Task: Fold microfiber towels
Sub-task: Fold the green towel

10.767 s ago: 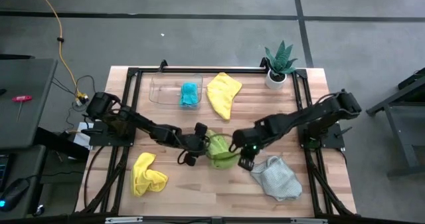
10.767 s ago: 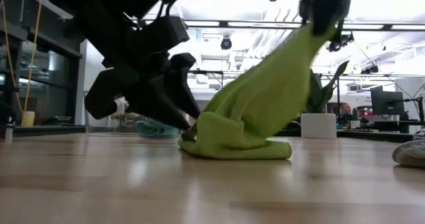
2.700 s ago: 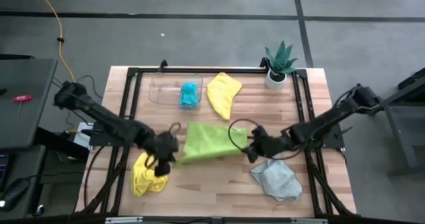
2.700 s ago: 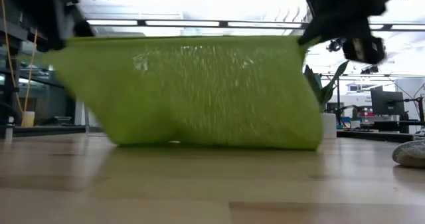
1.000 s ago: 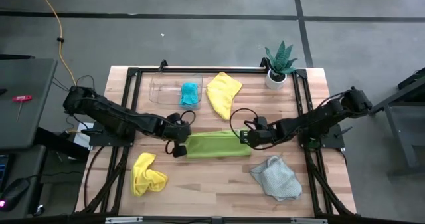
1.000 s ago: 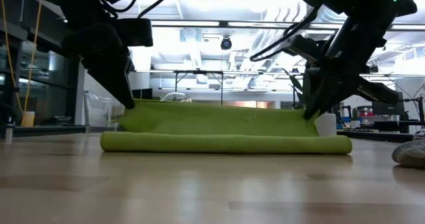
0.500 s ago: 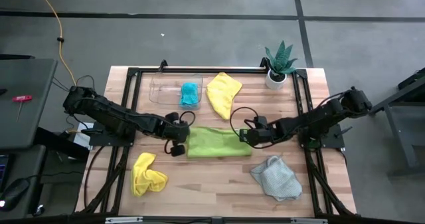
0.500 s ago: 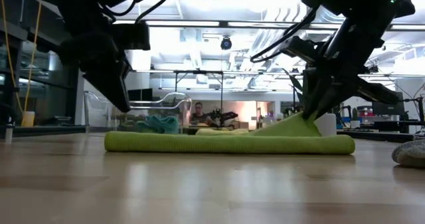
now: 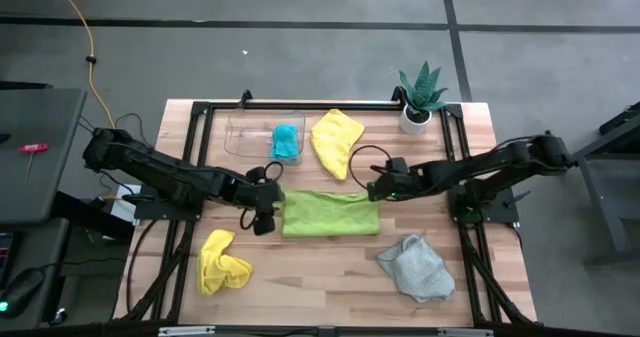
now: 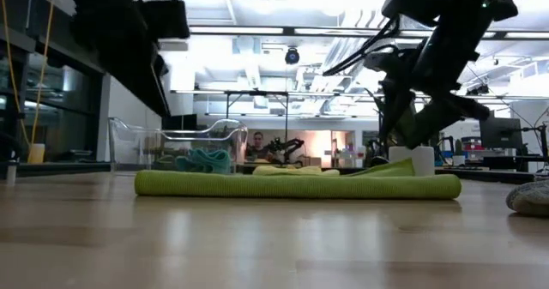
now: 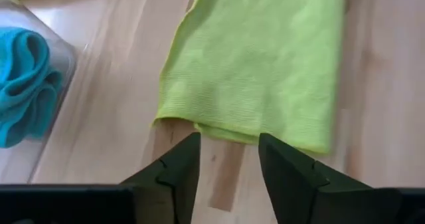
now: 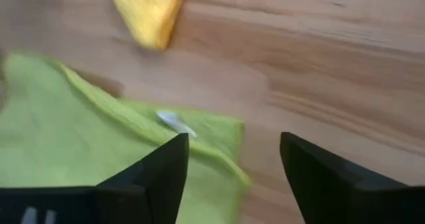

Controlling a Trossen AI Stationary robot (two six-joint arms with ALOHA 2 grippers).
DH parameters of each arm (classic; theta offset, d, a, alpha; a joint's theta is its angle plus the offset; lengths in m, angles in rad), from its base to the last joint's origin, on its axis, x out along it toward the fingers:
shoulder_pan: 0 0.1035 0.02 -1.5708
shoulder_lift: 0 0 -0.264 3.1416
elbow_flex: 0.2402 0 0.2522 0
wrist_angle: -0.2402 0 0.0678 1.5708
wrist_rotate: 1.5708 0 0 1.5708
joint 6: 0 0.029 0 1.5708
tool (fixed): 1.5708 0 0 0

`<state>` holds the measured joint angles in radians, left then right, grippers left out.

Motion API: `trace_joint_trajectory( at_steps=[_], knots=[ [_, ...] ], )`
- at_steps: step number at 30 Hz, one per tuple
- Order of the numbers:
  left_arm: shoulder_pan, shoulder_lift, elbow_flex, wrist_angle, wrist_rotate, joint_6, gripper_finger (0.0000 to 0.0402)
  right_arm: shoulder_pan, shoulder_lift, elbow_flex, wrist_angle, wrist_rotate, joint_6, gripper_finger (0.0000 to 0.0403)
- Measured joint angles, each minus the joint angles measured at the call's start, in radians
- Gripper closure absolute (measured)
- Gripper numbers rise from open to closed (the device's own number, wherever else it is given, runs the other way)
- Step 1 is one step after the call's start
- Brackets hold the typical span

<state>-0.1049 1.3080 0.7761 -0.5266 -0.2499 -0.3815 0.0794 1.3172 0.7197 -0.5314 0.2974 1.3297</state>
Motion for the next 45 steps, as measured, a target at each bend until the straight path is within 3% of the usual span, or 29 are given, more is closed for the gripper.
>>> trace_joint_trajectory(
  at_steps=[6, 10, 13, 19, 27, 33, 36, 40, 43, 45],
  knots=[
    [-0.076, -0.020, -0.122, 0.311, 0.021, -0.043, 0.0255, 0.034, -0.055, 0.000, -0.178, -0.085, -0.056, 0.0164],
    [-0.126, -0.010, -0.205, 0.470, 0.066, -0.106, 0.0254, 0.095, -0.062, -0.028, -0.141, -0.125, -0.065, 0.0164],
    [-0.170, -0.008, -0.220, 0.486, 0.061, -0.070, 0.0254, 0.144, -0.069, -0.064, 0.011, -0.159, -0.107, 0.0164],
    [-0.212, 0.065, -0.220, 0.502, 0.000, 0.147, 0.0255, 0.218, -0.067, -0.140, 0.246, -0.162, -0.221, 0.0164],
    [-0.209, 0.232, -0.203, 0.573, -0.023, 0.353, 0.0255, 0.232, -0.067, -0.154, 0.286, -0.142, -0.398, 0.0164],
    [-0.210, 0.310, -0.177, 0.575, -0.018, 0.290, 0.0258, 0.229, -0.067, -0.153, 0.318, -0.142, -0.459, 0.0165],
    [-0.221, 0.313, -0.176, 0.569, -0.003, 0.222, 0.0279, 0.231, -0.067, -0.152, 0.333, -0.146, -0.557, 0.0167],
    [-0.246, 0.307, -0.174, 0.530, -0.008, 0.171, 0.0336, 0.244, -0.052, -0.151, 0.383, -0.169, -0.708, 0.0175],
    [-0.258, 0.307, -0.174, 0.526, -0.005, 0.150, 0.0385, 0.244, -0.007, -0.151, 0.427, -0.214, -0.796, 0.0182],
    [-0.258, 0.307, -0.174, 0.523, -0.004, 0.130, 0.0395, 0.245, 0.034, -0.144, 0.453, -0.231, -0.856, 0.0188]
  ],
)
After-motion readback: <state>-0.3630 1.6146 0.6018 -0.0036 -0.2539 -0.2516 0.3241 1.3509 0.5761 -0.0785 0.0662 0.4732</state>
